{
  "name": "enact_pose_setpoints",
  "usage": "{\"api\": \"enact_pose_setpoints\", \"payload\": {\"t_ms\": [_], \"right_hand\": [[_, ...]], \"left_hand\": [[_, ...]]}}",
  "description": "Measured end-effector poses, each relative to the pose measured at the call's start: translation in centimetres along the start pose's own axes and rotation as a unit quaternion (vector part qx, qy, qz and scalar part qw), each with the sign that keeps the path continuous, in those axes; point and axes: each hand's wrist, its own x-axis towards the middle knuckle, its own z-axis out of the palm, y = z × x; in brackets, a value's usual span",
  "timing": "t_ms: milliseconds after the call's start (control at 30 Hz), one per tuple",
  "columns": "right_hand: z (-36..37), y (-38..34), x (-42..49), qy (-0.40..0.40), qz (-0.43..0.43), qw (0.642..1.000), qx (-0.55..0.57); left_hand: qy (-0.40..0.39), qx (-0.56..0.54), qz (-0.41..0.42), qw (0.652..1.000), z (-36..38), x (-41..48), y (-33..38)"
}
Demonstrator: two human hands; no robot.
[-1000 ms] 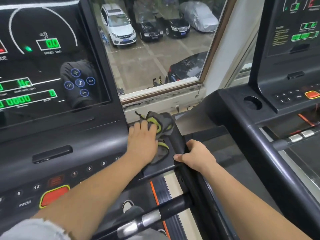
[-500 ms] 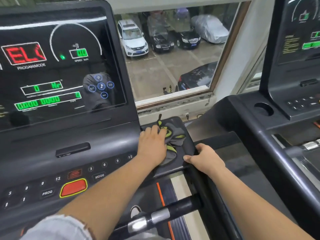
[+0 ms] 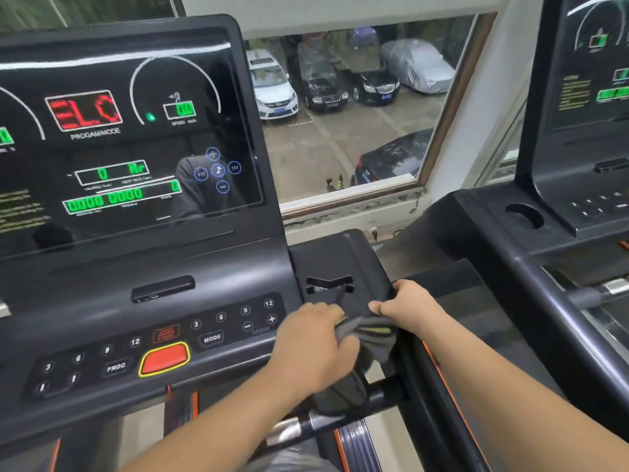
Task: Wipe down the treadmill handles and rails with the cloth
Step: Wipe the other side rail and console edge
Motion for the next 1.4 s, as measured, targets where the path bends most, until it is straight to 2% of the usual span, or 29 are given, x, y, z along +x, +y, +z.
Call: {"api": "enact_pose_setpoints", "payload": {"t_ms": [133, 167, 200, 267, 333, 433, 533, 667, 833, 967, 1067, 1200, 1300, 1367, 1400], "right_hand": [[0.0, -1.5, -0.1, 0.013, -0.018, 0.999, -0.037], [0.1, -1.7, -0.1, 0.013, -0.018, 0.999, -0.049], [0.1, -1.9, -0.1, 0.015, -0.019, 0.998, -0.066], [0.1, -2.0, 0.0, 0.017, -0.017, 0.996, -0.091], [0.1, -1.9, 0.3, 0.019, -0.02, 0.995, -0.1], [0.1, -1.6, 0.5, 0.028, -0.017, 0.993, -0.115], [0.3, -1.2, 0.8, 0.032, -0.017, 0.992, -0.117], [0.4, -1.1, 1.3, 0.037, -0.026, 0.992, -0.116], [0.7, -1.0, 1.7, 0.039, -0.033, 0.992, -0.113], [0.4, -1.2, 1.8, 0.029, -0.03, 0.993, -0.111], [0.2, -1.1, 1.8, 0.025, -0.025, 0.994, -0.104], [0.0, -1.2, 2.0, 0.018, -0.029, 0.995, -0.092], [0.1, -1.2, 2.1, 0.011, -0.029, 0.995, -0.096], [0.2, -1.0, 2.2, 0.013, -0.029, 0.994, -0.104], [0.3, -1.0, 2.3, 0.017, -0.029, 0.993, -0.109]], "left_hand": [[0.141, 0.052, 0.003, 0.989, -2.5, 2.3, -2.2], [0.15, 0.06, 0.007, 0.987, -2.5, 2.9, -2.5], [0.122, 0.068, 0.007, 0.99, -2.3, 3.4, -2.7], [0.007, 0.102, 0.001, 0.995, -1.1, 4.0, -2.4], [-0.069, 0.16, 0.0, 0.985, 0.1, 4.5, -1.8], [-0.074, 0.189, -0.012, 0.979, 0.3, 4.9, -0.9], [-0.076, 0.196, 0.014, 0.978, 0.4, 4.6, -1.1], [-0.135, 0.181, 0.022, 0.974, -0.7, 5.9, -1.3], [-0.23, 0.205, 0.023, 0.951, -2.1, 8.9, -0.5], [-0.262, 0.108, -0.031, 0.959, -3.4, 11.3, -0.9], [-0.237, 0.039, -0.051, 0.97, -3.4, 11.7, -1.7], [-0.113, -0.07, -0.097, 0.986, -1.8, 9.3, -2.9], [0.005, -0.232, -0.161, 0.959, -0.6, 7.2, -3.4], [0.018, -0.274, -0.13, 0.953, 0.0, 6.5, -2.9], [-0.003, -0.243, -0.094, 0.965, 0.1, 6.7, -2.5]]}}
